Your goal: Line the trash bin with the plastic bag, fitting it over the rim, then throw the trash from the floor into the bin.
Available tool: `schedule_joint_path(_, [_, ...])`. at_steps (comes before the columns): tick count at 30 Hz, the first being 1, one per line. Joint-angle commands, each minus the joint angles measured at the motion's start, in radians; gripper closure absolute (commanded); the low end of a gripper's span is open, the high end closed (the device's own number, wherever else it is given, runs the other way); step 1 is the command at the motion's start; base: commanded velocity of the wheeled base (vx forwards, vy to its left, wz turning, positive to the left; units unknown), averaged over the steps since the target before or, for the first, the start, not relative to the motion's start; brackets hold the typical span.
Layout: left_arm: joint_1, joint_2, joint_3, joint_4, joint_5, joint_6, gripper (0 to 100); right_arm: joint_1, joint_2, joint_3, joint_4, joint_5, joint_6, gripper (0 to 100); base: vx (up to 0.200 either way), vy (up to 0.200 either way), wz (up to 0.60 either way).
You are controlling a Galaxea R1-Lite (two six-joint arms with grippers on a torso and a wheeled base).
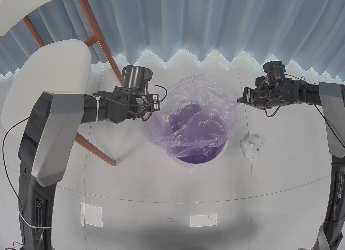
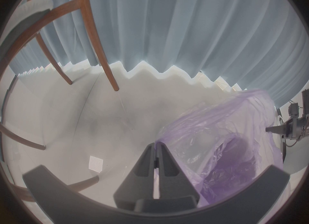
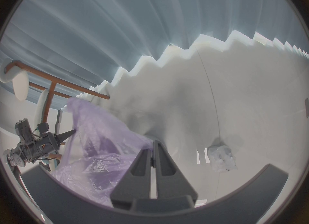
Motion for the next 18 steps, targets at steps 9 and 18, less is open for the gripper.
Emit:
schedule_joint_path(9, [-0.009, 0.090, -0.034, -0.002, -0.006, -0.008, 100, -0.029, 0.091, -0.016, -0.003, -0.007, -0.004, 100, 0.000, 0.000, 0.00])
schedule_joint_path(18, [0.006, 0.154, -0.034, 0.093, -0.001, -0.005, 100, -0.005, 0.159, -0.043, 0.032, -0.020, -0.001, 100, 0.000, 0.000, 0.00])
